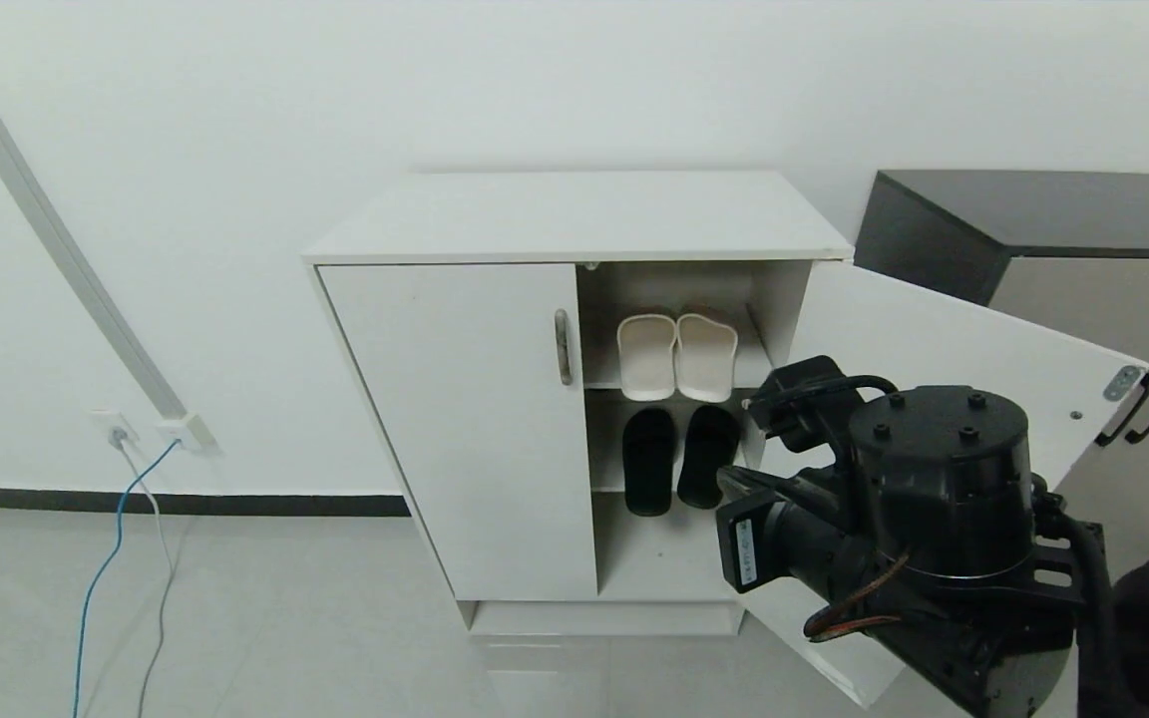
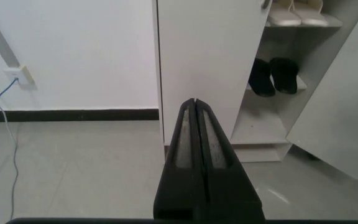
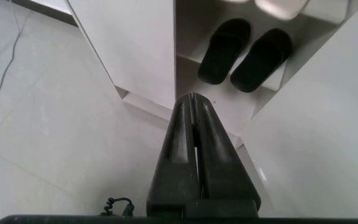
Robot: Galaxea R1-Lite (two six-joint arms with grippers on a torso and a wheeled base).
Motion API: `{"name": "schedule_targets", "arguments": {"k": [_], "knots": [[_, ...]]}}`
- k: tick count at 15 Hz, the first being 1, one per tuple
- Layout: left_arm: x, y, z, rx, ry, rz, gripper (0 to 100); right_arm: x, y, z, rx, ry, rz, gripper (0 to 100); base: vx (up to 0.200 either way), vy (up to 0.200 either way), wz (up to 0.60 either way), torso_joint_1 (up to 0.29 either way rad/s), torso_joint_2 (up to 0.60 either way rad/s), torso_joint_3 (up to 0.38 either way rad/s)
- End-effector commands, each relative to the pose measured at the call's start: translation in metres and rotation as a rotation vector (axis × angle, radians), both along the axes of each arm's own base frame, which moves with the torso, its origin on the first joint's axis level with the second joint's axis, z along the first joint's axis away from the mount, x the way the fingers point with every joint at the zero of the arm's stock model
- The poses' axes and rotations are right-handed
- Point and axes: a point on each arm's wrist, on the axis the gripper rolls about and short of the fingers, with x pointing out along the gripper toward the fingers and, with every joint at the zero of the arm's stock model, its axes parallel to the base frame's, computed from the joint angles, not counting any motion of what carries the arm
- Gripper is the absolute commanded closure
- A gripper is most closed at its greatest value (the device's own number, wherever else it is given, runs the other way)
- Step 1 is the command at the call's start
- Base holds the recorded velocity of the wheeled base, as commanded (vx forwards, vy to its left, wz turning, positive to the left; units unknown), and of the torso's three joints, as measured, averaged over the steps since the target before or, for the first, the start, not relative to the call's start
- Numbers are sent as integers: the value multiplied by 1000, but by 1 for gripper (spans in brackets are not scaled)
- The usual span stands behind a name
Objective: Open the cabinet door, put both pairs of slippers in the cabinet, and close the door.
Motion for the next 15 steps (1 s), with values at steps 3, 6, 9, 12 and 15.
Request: {"name": "schedule_targets", "arguments": {"k": [3, 6, 9, 12, 15], "knots": [[0, 0, 0, -1, -1, 0, 100, 4, 0, -3, -3, 4, -7, 100, 0, 0, 0, 175, -494, -320], [0, 0, 0, -1, -1, 1, 100, 2, -2, -1, 4, -2, -9, 100, 0, 0, 0, 193, -509, -315], [0, 0, 0, -1, -1, 0, 100, 6, -5, -3, 2, -11, -21, 100, 0, 0, 0, 219, -535, -326], [0, 0, 0, 1, 1, 0, 100, 10, -9, -8, -22, -1, -23, 100, 0, 0, 0, 230, -559, -328], [0, 0, 0, 1, -1, 0, 100, 12, -10, -9, -22, 4, -17, 100, 0, 0, 0, 253, -592, -334]]}}
